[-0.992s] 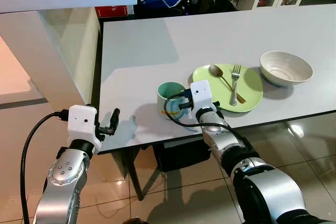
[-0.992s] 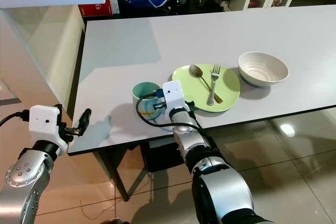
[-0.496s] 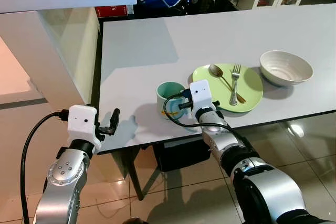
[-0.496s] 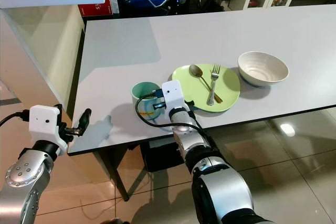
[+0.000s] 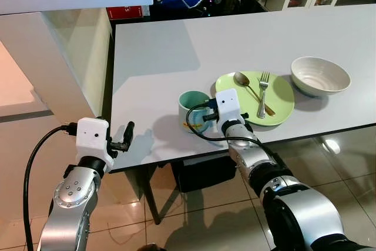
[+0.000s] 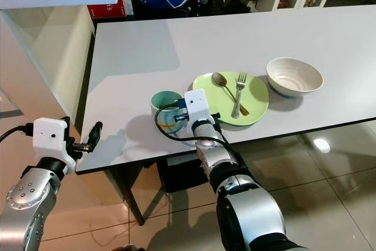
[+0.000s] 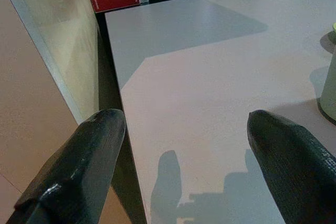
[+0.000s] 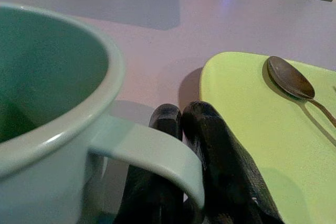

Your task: Setting the table

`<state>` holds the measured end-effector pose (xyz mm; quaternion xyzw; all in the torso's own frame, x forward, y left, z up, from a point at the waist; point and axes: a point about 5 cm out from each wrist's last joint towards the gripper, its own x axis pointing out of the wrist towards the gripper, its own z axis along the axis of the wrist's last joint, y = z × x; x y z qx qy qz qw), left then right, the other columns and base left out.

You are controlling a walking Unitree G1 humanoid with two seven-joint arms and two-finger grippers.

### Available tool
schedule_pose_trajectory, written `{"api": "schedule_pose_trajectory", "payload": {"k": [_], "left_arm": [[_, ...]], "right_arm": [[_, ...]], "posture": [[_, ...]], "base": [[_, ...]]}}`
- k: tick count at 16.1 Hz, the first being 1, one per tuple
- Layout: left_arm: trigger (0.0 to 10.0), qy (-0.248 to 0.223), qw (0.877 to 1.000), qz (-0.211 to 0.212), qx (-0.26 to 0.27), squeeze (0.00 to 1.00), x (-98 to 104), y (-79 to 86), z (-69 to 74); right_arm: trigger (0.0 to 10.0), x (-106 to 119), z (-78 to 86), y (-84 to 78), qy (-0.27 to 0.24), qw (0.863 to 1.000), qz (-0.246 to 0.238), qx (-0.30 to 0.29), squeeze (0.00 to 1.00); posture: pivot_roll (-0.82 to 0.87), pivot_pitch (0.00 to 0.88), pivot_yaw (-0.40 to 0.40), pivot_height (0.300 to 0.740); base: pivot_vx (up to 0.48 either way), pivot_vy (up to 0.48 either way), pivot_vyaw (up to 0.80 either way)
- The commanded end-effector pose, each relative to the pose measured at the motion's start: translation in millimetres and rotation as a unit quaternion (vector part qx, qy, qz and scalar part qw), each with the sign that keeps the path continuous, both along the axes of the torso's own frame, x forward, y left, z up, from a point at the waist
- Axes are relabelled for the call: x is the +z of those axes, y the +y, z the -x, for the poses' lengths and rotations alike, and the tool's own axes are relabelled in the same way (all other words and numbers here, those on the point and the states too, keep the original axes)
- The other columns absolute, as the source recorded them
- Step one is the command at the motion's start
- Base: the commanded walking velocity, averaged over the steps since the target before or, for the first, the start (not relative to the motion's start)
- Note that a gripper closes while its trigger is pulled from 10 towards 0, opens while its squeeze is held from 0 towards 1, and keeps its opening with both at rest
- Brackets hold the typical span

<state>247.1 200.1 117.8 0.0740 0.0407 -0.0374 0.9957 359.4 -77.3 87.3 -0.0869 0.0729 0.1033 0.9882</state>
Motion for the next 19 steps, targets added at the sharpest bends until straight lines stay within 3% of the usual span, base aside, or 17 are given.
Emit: {"api": "schedule_pose_trajectory", "payload": {"k": [1,5,13,14,16,17,18,19], "left_arm": [[10.0,-0.004,1.000,-0.004,-0.002,0.00,1.5,-2.4,-1.7],[10.0,-0.006,1.000,-0.002,-0.003,0.00,1.1,-4.4,-3.3],[10.0,-0.009,1.000,-0.002,-0.002,0.00,2.5,-4.2,-3.1],[10.0,-0.008,1.000,-0.002,-0.001,0.00,2.8,-4.4,-2.1],[10.0,-0.008,1.000,-0.002,0.000,0.00,2.8,-4.4,-1.2],[10.0,-0.008,1.000,-0.002,0.000,0.00,2.9,-4.6,-1.0],[10.0,-0.008,1.000,-0.002,0.000,0.00,3.0,-4.7,-0.9],[10.0,-0.008,1.000,-0.002,-0.001,0.00,3.1,-4.8,-0.6]], "right_arm": [[0.0,8.7,-4.8,-0.1,-0.015,1.000,-0.001,0.000,0.00],[0.0,17.0,-7.1,2.8,-0.051,0.998,0.033,0.000,0.00],[0.0,18.8,-9.8,8.3,-0.039,0.998,0.050,-0.013,0.00],[10.0,13.3,-8.4,6.0,-0.024,0.997,0.063,-0.020,0.00],[10.0,7.4,-5.8,4.6,-0.014,0.997,0.073,-0.020,0.00],[10.0,5.9,-5.4,2.8,-0.010,0.997,0.074,-0.024,0.30],[10.0,5.5,-5.3,2.4,-0.009,0.997,0.074,-0.025,1.00],[10.0,4.6,-4.9,1.8,-0.006,0.997,0.071,-0.025,1.00]], "posture": [[0.16,0.023,0.028,0.740],[0.15,0.017,0.023,0.740],[0.17,0.022,0.017,0.740],[0.18,0.028,0.016,0.740],[0.17,0.033,0.017,0.740],[0.17,0.033,0.016,0.740],[0.17,0.034,0.017,0.740],[0.17,0.038,0.016,0.740]], "base": [[0.000,0.000,0.00],[0.000,0.000,0.00],[0.000,0.000,0.00],[0.000,0.000,0.00],[0.000,0.000,0.00],[0.000,0.000,0.00],[0.000,0.000,0.00],[0.000,0.000,0.00]]}}
